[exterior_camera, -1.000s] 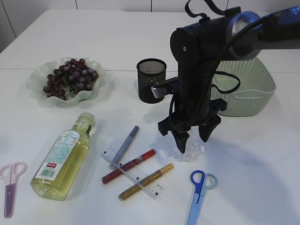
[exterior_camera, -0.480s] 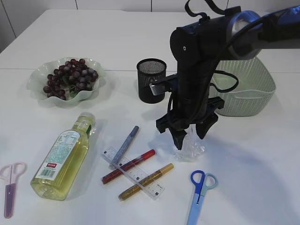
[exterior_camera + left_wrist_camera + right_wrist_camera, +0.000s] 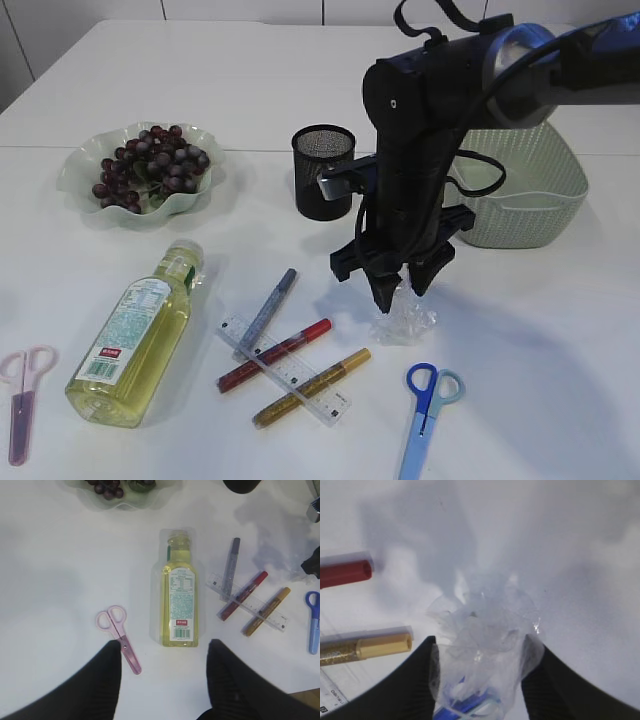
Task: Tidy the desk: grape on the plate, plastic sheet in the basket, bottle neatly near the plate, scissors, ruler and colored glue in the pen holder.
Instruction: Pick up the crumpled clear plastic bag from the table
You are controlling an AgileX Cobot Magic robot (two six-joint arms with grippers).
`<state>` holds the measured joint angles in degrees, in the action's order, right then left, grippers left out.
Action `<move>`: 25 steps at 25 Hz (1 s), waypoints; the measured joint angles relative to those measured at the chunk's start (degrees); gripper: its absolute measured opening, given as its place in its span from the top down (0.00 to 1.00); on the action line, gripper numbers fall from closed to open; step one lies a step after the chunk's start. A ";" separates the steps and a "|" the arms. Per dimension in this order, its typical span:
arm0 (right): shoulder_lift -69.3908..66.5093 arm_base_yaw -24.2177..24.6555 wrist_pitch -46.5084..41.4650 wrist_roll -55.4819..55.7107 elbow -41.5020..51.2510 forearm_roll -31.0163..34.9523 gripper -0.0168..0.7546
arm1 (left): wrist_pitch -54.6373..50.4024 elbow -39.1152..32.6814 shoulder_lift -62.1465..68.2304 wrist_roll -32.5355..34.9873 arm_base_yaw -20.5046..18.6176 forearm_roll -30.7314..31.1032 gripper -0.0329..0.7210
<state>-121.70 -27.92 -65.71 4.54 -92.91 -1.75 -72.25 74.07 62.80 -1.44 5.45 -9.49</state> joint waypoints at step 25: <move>3.64 1.07 -3.91 0.00 -5.84 -0.75 0.96 | 0.00 0.00 0.00 0.00 0.00 0.00 0.42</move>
<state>-118.06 -26.85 -69.62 4.54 -98.75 -2.50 -72.25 74.07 62.80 -1.44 5.45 -9.49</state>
